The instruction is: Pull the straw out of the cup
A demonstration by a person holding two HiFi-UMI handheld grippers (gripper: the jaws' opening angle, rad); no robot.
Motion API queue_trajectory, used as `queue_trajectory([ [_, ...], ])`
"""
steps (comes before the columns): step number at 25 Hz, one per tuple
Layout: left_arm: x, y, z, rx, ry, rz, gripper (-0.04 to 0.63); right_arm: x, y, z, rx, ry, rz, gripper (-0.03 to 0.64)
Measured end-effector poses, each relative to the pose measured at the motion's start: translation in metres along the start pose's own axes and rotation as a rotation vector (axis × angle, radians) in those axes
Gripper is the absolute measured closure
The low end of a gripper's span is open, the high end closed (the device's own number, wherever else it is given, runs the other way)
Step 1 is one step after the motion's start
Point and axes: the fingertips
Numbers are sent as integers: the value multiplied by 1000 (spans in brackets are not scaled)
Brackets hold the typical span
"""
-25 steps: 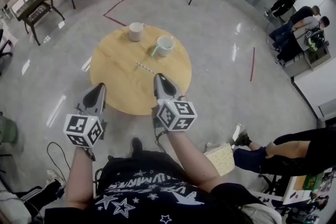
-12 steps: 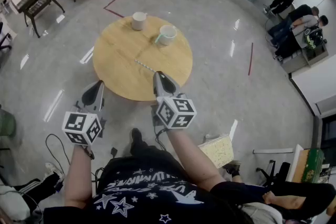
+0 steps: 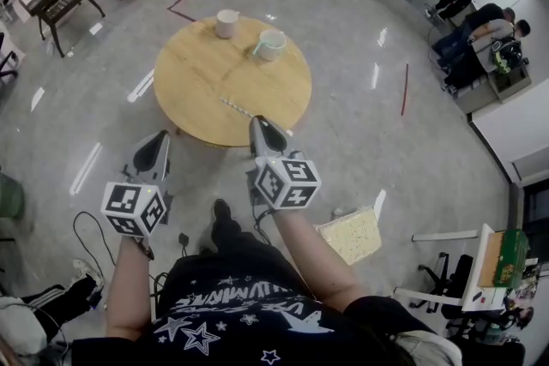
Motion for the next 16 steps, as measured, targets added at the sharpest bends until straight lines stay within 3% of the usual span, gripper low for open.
queue_trajectory([
  [16, 21, -19, -46, 5, -15, -16, 590, 29, 23, -58, 9, 28, -35, 597],
])
Point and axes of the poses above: the fingertips, and each gripper's own axes: z forward along the fingers, y to its left, x out of its underside, and after that the axes turned 9 degrees about -x, right-handed
